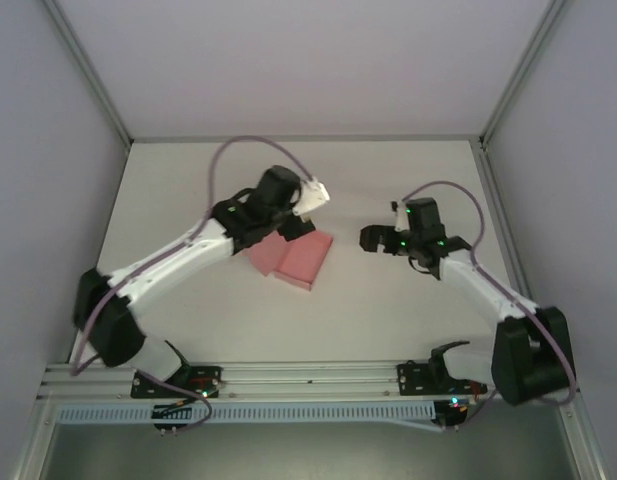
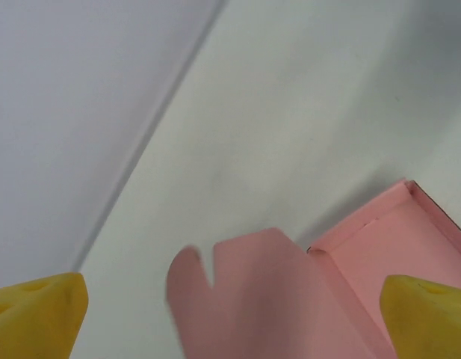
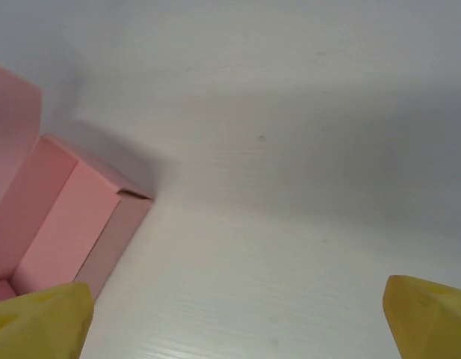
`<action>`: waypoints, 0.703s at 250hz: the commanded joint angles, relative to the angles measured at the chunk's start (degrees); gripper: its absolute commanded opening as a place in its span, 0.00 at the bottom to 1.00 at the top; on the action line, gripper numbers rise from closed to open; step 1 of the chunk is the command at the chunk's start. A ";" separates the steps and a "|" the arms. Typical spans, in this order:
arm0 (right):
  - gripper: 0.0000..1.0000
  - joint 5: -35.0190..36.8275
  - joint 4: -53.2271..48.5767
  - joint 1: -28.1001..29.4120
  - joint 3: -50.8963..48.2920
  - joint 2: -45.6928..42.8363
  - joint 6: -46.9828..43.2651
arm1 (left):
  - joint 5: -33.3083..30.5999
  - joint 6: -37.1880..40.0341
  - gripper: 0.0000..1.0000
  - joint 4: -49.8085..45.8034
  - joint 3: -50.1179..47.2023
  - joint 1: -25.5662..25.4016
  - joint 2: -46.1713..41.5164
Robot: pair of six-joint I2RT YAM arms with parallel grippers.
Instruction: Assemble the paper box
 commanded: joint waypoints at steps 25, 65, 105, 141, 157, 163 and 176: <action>0.93 1.92 -4.04 9.83 17.15 18.32 -11.73 | 4.78 -41.17 1.00 2.42 -11.39 9.98 -12.87; 0.85 5.77 -11.36 14.43 30.77 32.67 -18.57 | 4.43 -47.72 1.00 -0.42 -18.84 14.66 -18.77; 0.68 5.80 -13.06 16.03 37.01 39.81 -18.67 | 4.95 -48.69 1.00 -1.27 -20.45 15.58 -20.87; 0.39 7.57 -12.38 16.48 37.43 41.54 -16.00 | 4.78 -48.81 1.00 -1.23 -20.41 15.68 -21.39; 0.25 9.28 -11.91 16.63 36.73 41.38 -14.72 | 4.70 -49.01 1.00 -1.45 -20.11 15.72 -21.35; 0.23 10.32 -11.60 16.66 36.43 41.27 -13.99 | 4.78 -49.08 1.00 -1.32 -19.92 15.68 -21.39; 0.16 12.62 -11.44 16.65 35.72 40.83 -11.54 | 4.88 -49.09 1.00 -1.29 -19.67 15.68 -21.30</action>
